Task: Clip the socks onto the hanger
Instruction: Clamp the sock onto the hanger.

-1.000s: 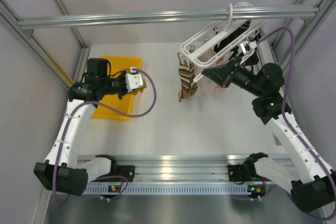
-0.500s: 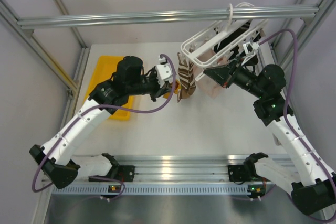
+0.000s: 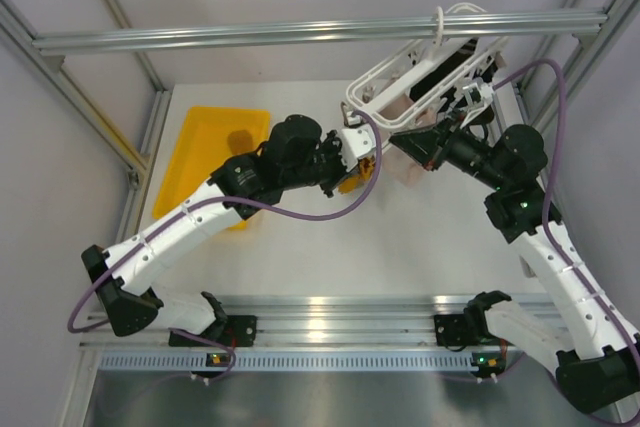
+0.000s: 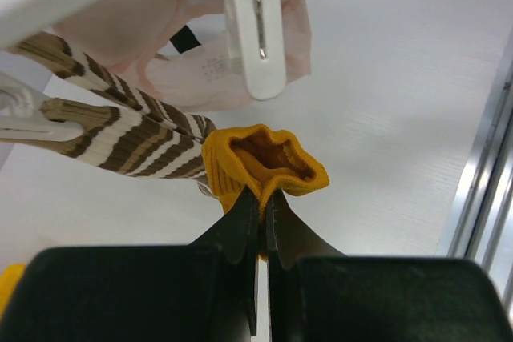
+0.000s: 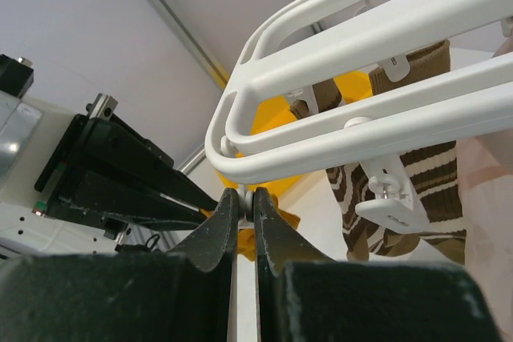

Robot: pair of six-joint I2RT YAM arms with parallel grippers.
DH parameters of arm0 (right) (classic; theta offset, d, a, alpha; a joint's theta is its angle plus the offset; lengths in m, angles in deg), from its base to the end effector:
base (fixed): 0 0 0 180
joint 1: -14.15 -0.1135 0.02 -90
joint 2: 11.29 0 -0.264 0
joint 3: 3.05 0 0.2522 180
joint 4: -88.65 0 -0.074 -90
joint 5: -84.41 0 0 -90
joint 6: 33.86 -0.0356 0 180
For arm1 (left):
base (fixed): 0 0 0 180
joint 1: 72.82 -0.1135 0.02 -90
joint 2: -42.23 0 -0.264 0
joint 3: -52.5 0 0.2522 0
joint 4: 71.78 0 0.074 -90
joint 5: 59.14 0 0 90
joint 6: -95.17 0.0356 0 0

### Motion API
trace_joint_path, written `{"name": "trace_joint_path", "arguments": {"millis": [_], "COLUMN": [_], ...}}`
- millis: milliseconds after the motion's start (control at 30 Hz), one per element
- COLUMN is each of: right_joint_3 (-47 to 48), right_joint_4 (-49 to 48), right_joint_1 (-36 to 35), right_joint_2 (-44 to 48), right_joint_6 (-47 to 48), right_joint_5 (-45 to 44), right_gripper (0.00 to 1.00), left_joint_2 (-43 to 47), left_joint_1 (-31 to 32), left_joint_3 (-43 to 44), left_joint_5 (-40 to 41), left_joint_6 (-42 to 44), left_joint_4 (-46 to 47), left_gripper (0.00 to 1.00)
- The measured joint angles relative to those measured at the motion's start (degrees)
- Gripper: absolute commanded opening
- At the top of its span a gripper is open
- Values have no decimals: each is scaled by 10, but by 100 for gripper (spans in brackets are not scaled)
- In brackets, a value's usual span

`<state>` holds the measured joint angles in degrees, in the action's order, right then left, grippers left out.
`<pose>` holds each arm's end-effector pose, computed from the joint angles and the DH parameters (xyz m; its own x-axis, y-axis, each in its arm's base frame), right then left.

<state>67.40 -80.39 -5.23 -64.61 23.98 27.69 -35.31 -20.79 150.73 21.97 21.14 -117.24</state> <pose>0.1883 0.0869 0.4107 -0.3358 0.3536 -0.8731 -0.7245 0.4954 0.4793 0.1791 -0.2384 0.4146 -0.0098 0.4544 -0.8908 0.9027 0.3872 0.1876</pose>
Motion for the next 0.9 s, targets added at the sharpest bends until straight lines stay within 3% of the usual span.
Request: {"name": "trace_joint_path", "arguments": {"millis": [267,900], "right_joint_3": [0,0], "right_joint_4": [8,12], "right_joint_1": [-4,-7], "right_joint_2": [3,0], "right_joint_6": [18,27], "right_joint_5": [-1,-9], "right_gripper": [0,0], "left_joint_2": [0,-20], "left_joint_1": [16,37], "left_joint_3": [1,7], "left_joint_5": [60,69], "left_joint_6": [0,22], "left_joint_4": [40,60], "left_gripper": [0,0]}}
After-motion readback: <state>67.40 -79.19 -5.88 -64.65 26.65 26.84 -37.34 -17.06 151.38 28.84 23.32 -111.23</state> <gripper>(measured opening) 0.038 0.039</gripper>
